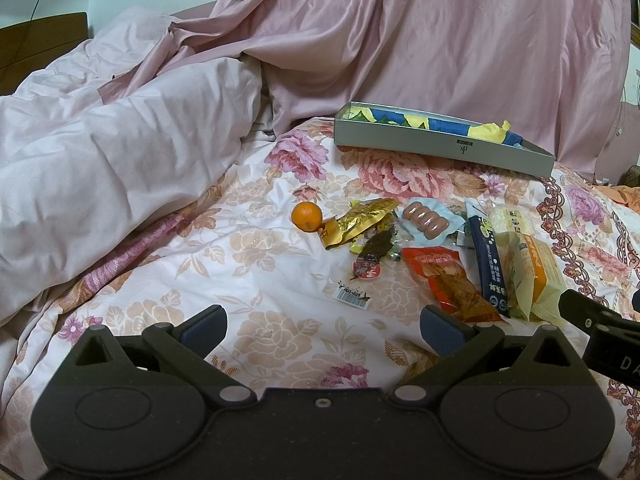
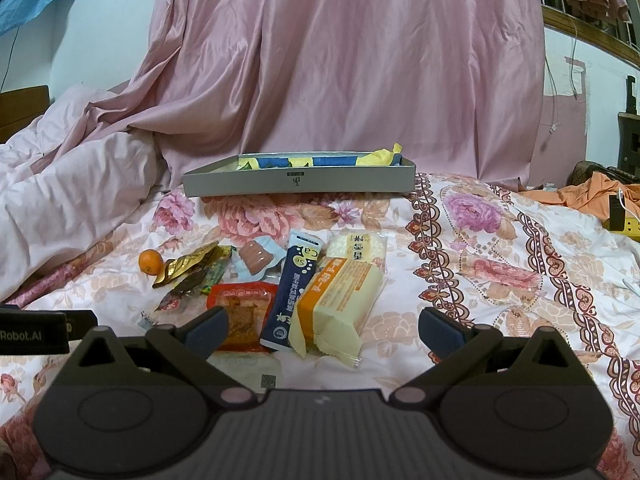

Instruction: Organize snacks

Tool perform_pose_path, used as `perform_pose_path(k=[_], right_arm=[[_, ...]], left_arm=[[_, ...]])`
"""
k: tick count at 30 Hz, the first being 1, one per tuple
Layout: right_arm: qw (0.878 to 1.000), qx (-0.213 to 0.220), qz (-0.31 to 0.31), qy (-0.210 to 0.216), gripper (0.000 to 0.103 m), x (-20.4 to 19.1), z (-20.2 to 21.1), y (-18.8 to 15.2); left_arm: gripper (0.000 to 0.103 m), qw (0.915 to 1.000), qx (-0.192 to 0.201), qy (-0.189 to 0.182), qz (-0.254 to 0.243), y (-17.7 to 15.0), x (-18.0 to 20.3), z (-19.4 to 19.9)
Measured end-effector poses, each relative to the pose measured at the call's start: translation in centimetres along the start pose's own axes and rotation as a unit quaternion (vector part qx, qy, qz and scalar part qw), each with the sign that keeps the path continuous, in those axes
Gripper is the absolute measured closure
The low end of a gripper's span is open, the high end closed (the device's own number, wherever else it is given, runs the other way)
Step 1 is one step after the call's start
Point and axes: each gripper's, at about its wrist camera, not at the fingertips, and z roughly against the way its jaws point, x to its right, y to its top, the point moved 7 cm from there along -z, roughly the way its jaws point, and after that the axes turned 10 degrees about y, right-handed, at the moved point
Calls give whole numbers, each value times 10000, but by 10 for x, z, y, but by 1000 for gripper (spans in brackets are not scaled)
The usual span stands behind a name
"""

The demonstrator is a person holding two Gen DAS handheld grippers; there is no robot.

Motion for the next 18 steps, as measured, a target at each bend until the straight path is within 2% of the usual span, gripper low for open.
perform_pose_path(k=[10,18], right_arm=[[9998,-191,60,64,0,-5,-5,-7],[9983,-550,-19,169,0,-6,-17,-9]], left_arm=[[1,10000,-27,-25,-14,-4,2,-3],[1,9999,-170,-2,-17,-2,2,-11]])
